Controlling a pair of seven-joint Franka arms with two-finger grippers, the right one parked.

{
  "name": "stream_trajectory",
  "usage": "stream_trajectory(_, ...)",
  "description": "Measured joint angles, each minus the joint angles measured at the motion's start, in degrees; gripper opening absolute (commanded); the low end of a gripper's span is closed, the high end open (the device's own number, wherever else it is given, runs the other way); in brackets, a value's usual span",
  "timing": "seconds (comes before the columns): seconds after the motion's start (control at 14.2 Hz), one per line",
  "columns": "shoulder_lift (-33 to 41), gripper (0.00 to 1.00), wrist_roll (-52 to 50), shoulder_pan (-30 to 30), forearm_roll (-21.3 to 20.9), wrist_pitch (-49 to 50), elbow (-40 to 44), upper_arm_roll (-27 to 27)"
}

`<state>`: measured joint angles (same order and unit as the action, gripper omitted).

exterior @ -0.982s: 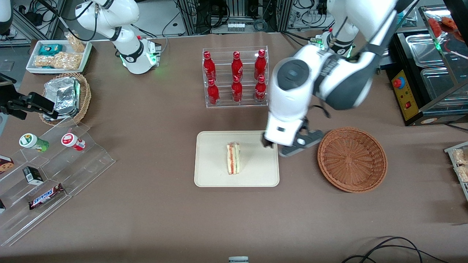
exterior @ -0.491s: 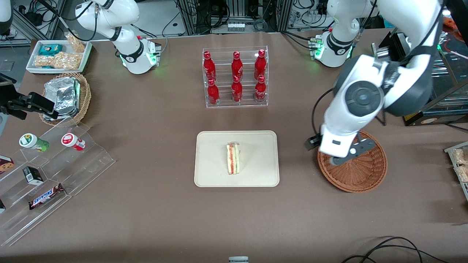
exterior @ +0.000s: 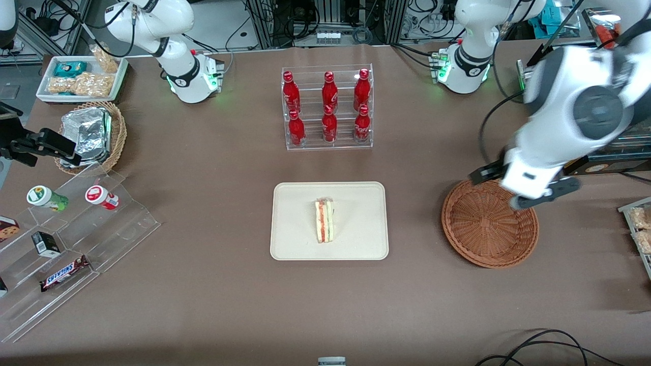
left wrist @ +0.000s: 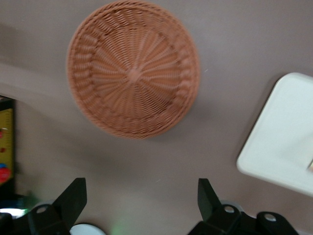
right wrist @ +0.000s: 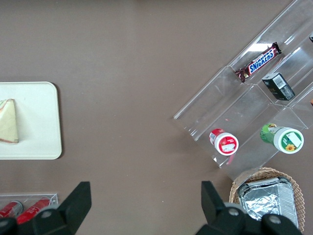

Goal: Place sandwich from basket to tray

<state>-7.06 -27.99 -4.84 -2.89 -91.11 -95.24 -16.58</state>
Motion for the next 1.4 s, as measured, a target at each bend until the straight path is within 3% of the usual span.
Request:
stream_trajectory(0.21,4.7,1.0,11.96,6.14,1.21,2.75,-0.86,11.68)
stream_trajectory(0.35,6.65,1.0,18.93,8.89,1.23,2.9,-1.07,15.88)
stream_trajectory(0.77,6.93,1.0,29.1,9.65,1.23,1.91,1.66,17.35)
stream_trajectory(1.4,2.16,1.0,30.26,6.48,1.23,4.0,9.6,17.58)
